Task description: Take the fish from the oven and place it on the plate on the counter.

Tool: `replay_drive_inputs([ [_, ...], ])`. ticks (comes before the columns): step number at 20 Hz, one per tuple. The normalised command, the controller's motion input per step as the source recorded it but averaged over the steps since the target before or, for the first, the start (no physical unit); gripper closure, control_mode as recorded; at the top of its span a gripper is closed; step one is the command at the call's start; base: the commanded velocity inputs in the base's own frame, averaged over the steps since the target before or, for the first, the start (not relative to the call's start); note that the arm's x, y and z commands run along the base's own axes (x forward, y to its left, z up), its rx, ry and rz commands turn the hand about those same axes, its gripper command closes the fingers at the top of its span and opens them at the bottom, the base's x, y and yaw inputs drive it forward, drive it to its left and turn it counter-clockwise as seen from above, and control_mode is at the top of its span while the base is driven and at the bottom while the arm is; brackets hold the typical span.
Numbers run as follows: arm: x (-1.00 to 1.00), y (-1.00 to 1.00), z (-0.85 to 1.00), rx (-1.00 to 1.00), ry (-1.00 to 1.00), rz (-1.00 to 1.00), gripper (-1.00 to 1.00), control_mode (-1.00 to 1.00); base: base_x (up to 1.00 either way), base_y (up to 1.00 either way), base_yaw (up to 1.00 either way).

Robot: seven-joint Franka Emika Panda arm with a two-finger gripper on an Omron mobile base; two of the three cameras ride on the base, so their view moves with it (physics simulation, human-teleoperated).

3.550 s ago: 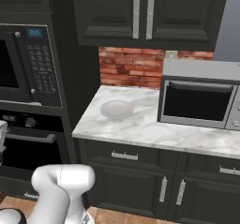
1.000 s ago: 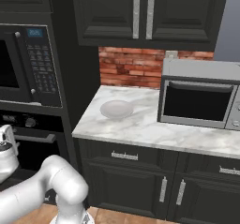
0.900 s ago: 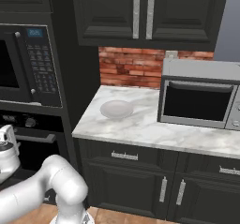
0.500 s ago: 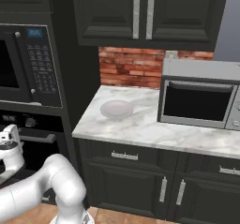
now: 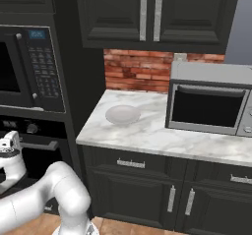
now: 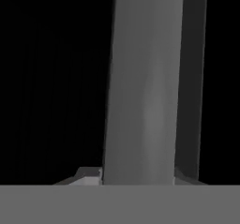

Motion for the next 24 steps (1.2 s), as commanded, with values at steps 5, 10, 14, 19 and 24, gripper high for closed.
replay_drive_inputs([
  [5, -0.81, 0.37, -0.10, 0.00, 0.46, 0.03, 1.00, -1.00, 0.00, 0.00, 0.00],
  [10, -1.00, 0.10, -0.39, -0.01, 0.61, 0.14, 1.00, -1.00, 0.00, 0.00, 0.00],
  [14, -1.00, 0.25, -0.77, -0.03, 0.58, 0.10, 1.00, -1.00, 0.00, 0.00, 0.00],
  [19, -1.00, 0.28, -0.59, -0.06, 0.57, 0.08, 1.00, -1.00, 0.00, 0.00, 0.00],
  [24, -1.00, 0.28, -0.62, -0.09, 0.48, 0.09, 1.00, -1.00, 0.00, 0.00, 0.00],
])
